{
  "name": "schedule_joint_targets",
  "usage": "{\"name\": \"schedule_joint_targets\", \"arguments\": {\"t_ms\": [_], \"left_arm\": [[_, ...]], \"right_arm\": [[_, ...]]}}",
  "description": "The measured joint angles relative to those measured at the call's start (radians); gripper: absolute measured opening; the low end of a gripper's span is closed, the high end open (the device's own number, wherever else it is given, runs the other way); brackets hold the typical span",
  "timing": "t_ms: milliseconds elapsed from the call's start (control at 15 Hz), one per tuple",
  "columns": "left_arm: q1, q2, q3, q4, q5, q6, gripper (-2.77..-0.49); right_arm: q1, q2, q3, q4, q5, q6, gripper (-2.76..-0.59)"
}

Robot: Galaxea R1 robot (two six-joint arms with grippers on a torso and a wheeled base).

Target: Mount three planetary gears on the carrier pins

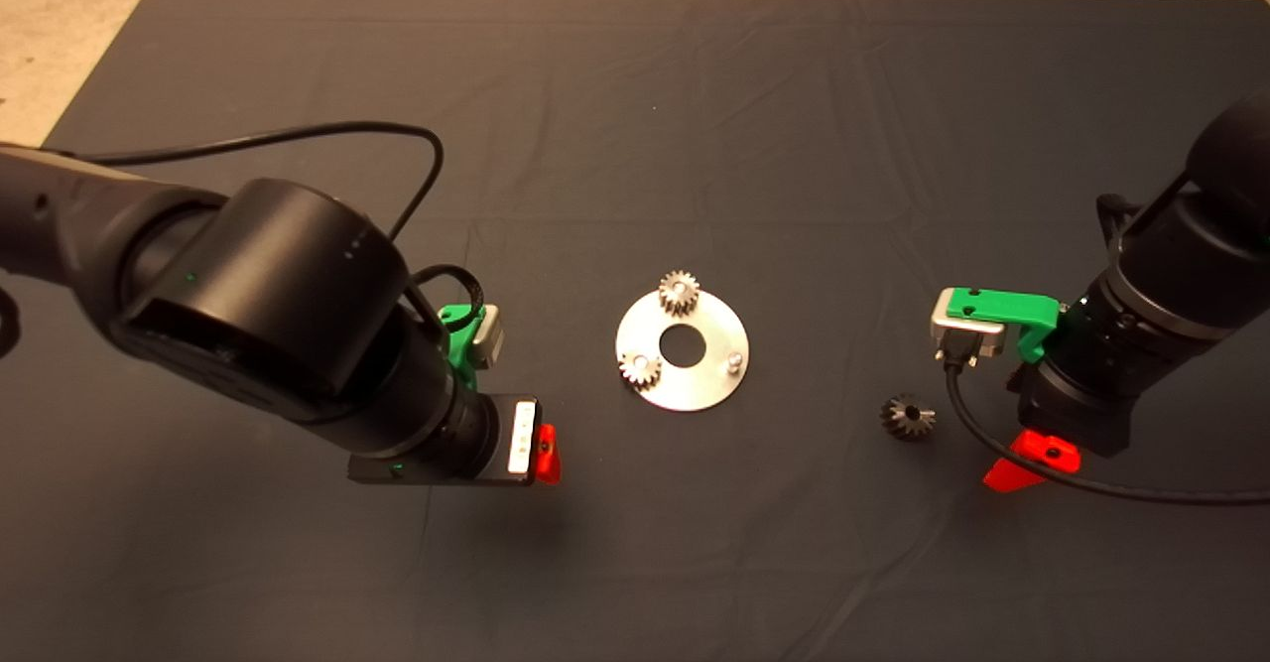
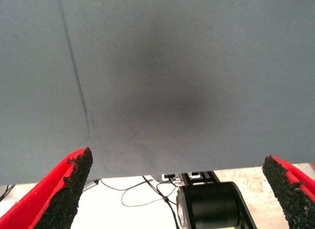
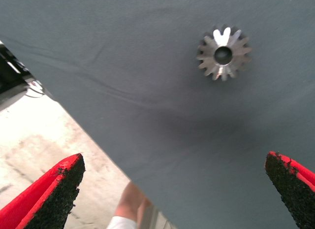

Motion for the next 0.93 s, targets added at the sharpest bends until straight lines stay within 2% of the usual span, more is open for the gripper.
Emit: {"name": "schedule_joint_targets", "arguments": {"t_ms": [133, 333, 533, 800, 933], "left_arm": [[0.000, 0.000, 0.012, -0.002, 0.000, -0.011, -0.66], [0.000, -0.007, 0.031, -0.008, 0.000, -0.029, -0.60], [-0.005, -0.009, 0.040, -0.012, 0.000, -0.033, -0.51], [-0.005, -0.014, 0.048, -0.018, 0.000, -0.036, -0.51], [-0.005, -0.014, 0.054, -0.020, 0.000, -0.036, -0.51]], "right_arm": [[-0.002, 0.000, -0.004, -0.027, 0.000, -0.039, -0.63], [-0.017, 0.005, -0.008, -0.073, 0.001, -0.070, -0.63], [-0.042, 0.007, -0.009, -0.110, 0.000, -0.079, -0.63], [-0.091, 0.012, -0.009, -0.176, 0.000, -0.084, -0.63], [-0.105, 0.015, -0.012, -0.208, 0.000, -0.087, -0.63]]}}
